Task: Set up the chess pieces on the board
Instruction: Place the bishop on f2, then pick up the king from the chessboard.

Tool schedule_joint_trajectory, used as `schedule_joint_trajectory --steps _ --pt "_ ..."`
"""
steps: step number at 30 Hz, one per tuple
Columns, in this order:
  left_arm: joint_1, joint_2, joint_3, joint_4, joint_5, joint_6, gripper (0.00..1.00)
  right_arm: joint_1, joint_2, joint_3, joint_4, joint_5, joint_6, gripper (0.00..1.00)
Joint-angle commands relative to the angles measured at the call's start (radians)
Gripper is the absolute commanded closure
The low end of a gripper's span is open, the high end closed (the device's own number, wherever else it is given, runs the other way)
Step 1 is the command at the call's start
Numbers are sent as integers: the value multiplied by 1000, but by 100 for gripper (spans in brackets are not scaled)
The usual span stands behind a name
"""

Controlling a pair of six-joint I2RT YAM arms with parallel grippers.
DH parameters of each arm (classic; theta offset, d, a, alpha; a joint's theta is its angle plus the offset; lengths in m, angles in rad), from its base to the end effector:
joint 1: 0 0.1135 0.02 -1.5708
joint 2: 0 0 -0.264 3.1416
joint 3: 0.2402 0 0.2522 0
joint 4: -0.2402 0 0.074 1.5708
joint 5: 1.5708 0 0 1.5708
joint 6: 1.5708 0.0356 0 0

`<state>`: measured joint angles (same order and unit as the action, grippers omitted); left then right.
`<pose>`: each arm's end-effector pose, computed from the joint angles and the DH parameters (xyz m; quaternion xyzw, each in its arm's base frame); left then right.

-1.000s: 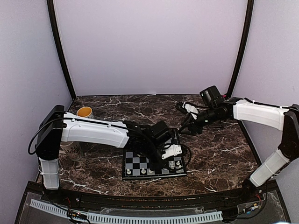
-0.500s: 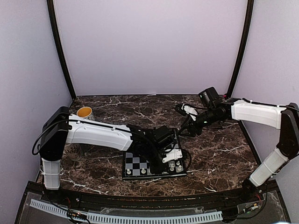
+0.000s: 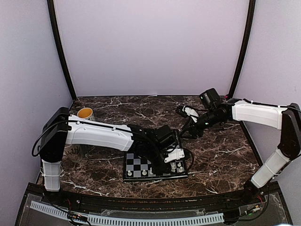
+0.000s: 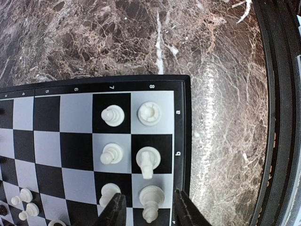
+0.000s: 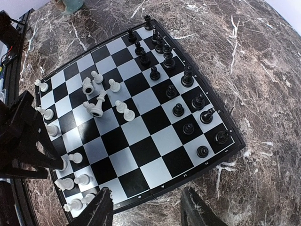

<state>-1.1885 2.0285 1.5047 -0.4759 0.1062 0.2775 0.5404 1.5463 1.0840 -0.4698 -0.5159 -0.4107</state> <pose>0.1599 -0.4077 0.1877 0.6522 0.7021 -0.1695 0.2302 0.2672 0.1808 0.2376 -0.4915 0.7795 0.2614 0.2872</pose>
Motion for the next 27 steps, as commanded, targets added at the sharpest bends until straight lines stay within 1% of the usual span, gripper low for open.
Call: schedule_joint_trajectory --steps 1,3,6,8,10,12,14,16,18,23,27 --pt "-7 -121 35 -30 -19 11 62 -5 14 55 -30 -21 -9 51" --pt "-7 -185 25 -21 -41 18 62 -5 17 77 -52 -25 -13 51" --pt "-5 -291 -35 35 -111 35 61 -3 35 134 -99 -29 -12 52" --pt "-2 -374 -104 103 -183 51 61 -1 40 165 -123 -19 -6 52" --pt "17 -460 -196 204 -250 57 59 7 54 192 -142 -4 0 53" --pt "75 -530 -273 282 -269 24 56 25 81 219 -169 18 1 54" --pt "174 -585 -326 330 -212 -66 55 54 96 245 -198 48 3 56" --pt "277 -614 -373 372 -184 -135 55 94 111 266 -213 88 8 57" --pt "354 -627 -405 400 -192 -184 53 141 126 275 -218 118 10 58" --pt "472 -623 -422 423 -181 -254 52 254 196 303 -222 177 9 60" --pt "507 -646 -459 467 -157 -235 52 312 263 341 -231 192 12 61"
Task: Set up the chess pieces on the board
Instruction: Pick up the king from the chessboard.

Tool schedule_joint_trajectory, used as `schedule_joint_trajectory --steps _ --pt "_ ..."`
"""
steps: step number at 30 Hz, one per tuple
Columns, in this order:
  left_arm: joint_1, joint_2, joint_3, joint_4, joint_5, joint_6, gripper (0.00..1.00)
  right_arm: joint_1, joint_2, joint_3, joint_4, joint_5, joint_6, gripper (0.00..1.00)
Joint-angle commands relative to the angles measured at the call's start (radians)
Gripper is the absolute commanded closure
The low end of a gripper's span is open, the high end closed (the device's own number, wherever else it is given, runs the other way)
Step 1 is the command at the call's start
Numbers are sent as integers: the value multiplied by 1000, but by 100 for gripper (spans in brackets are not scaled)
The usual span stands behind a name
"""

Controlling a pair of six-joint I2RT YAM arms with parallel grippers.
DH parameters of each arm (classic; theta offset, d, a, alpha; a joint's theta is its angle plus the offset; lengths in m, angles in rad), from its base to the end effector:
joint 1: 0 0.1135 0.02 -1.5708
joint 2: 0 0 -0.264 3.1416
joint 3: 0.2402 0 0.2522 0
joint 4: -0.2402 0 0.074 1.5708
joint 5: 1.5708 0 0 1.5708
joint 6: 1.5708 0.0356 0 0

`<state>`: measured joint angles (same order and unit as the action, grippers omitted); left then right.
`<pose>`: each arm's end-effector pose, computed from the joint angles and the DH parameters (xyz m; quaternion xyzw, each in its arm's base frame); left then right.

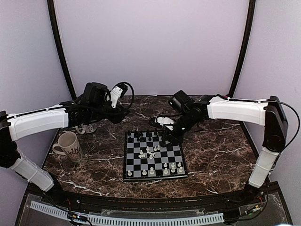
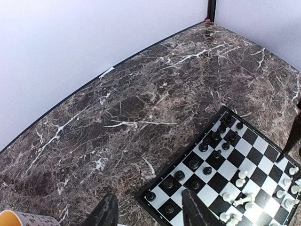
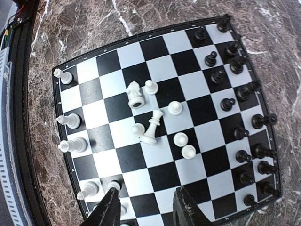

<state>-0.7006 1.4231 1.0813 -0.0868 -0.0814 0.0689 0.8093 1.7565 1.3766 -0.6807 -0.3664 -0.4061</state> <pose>0.2554 -0.2116 0.3035 0.2951 0.7874 -0.1352 0.5240 0.2467 0.2772 0.2443 -0.5810 0.7549 0.2224 0.2078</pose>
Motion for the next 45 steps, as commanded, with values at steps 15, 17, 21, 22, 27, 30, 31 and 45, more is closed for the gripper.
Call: schedule_joint_trajectory --steps 15,17,21,22,27,30,31,45 --pt "23 -118 -78 113 -31 2 50 116 253 216 -59 58 27 65" --pt "23 -118 -77 114 -26 0 50 117 263 219 -57 57 29 65" --pt "23 -116 -79 115 -22 2 50 122 282 223 -53 80 38 65" --pt "24 -117 -80 115 -20 2 50 122 286 224 -52 84 41 66" --pt "24 -122 -81 117 -16 2 50 122 303 228 -56 89 44 68" --pt "23 -122 -82 117 -13 2 50 122 312 226 -59 89 41 69" --pt "24 -123 -82 118 -12 2 50 122 314 225 -59 89 41 69" --pt "23 -124 -84 117 0 6 50 125 342 226 -53 137 49 69"
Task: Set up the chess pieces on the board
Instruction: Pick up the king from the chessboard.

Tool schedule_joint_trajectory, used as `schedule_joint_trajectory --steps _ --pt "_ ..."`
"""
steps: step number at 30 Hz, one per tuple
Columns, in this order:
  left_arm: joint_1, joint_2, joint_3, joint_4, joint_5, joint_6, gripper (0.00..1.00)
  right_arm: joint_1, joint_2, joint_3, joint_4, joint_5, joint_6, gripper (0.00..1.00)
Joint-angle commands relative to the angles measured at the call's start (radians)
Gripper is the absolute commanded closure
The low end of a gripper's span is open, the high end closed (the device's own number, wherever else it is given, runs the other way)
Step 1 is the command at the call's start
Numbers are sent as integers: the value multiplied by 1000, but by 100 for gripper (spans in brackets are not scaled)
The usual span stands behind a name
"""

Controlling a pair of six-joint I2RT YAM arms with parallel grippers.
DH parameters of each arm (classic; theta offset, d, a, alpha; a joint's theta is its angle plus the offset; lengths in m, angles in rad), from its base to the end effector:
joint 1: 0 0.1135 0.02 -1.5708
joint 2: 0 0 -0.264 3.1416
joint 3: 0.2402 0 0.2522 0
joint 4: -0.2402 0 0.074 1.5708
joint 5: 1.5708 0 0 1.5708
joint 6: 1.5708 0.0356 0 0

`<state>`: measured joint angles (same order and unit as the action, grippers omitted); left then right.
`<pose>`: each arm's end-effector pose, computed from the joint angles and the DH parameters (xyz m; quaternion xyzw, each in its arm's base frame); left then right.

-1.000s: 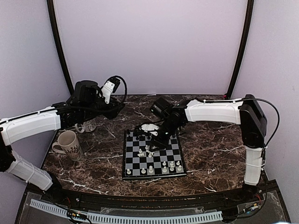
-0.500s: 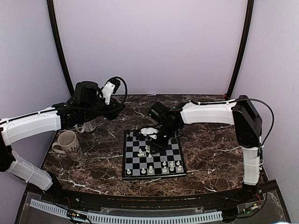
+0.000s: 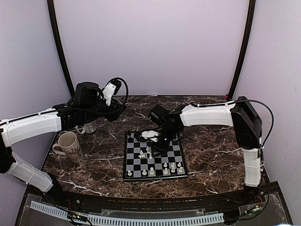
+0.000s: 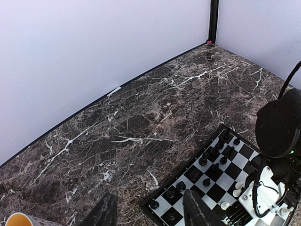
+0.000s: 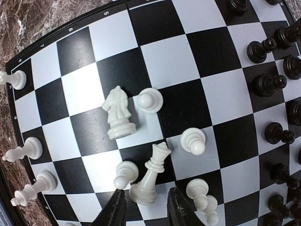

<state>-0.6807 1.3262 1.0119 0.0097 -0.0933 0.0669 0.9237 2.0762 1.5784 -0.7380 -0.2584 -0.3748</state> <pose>0.2445 -0.1938 0.3181 0.2684 0.7598 -0.1427 0.5747 0.2504 0.3464 0.1779 -0.6083 0.7659 0.1671 0.1247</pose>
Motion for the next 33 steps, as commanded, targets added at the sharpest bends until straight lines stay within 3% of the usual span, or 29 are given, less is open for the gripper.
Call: schedule_joint_trajectory --steps 1,26,33 --pt "4 -27 -14 22 12 8 50 11 23 23 4 30 18 69" --pt "3 -18 -11 16 26 5 50 17 88 68 -3 97 69 66" --pt "3 -15 -11 12 26 9 50 17 87 62 -8 109 73 70"
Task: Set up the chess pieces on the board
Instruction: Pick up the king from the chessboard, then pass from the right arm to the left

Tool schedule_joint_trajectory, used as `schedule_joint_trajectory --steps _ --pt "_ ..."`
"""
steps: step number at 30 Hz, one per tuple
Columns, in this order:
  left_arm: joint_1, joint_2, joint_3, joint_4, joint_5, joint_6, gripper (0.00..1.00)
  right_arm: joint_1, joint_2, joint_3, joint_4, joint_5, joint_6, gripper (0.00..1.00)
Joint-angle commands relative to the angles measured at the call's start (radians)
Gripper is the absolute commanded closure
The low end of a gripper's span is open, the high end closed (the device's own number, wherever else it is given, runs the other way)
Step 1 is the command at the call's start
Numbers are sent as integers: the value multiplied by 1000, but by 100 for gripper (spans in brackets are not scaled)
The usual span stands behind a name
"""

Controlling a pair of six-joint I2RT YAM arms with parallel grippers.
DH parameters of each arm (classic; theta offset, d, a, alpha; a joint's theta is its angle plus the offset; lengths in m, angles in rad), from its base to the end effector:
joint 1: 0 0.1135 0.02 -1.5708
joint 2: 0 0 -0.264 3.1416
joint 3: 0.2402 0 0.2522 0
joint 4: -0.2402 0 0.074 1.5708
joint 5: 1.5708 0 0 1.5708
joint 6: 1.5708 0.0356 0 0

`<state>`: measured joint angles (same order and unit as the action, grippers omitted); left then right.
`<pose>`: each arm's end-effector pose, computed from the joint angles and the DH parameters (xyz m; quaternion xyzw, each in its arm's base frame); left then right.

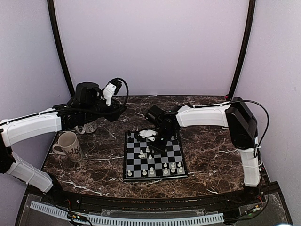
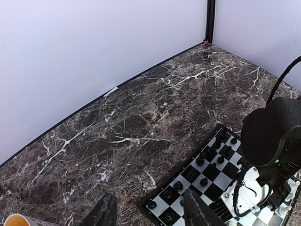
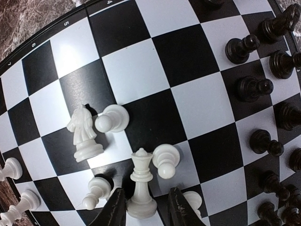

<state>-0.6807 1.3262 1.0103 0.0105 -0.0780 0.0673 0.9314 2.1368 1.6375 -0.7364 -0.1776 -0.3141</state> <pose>0.2442 -0.1942 0.3176 0.2729 0.7585 -0.1484 0.5728 0.2582 0.3578 0.1687 -0.5848 0.7891 0.1338 0.1317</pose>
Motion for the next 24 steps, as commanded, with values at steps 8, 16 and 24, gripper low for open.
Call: schedule_joint_trajectory --steps 8,16,24 --pt "3 -8 -9 11 6 9 50 10 -55 -61 4 21 5 79" --pt "3 14 -6 10 9 -19 50 9 -229 -153 54 0 -5 82" --pt "6 81 58 -8 235 -317 50 -49 -435 -322 196 -91 -39 83"
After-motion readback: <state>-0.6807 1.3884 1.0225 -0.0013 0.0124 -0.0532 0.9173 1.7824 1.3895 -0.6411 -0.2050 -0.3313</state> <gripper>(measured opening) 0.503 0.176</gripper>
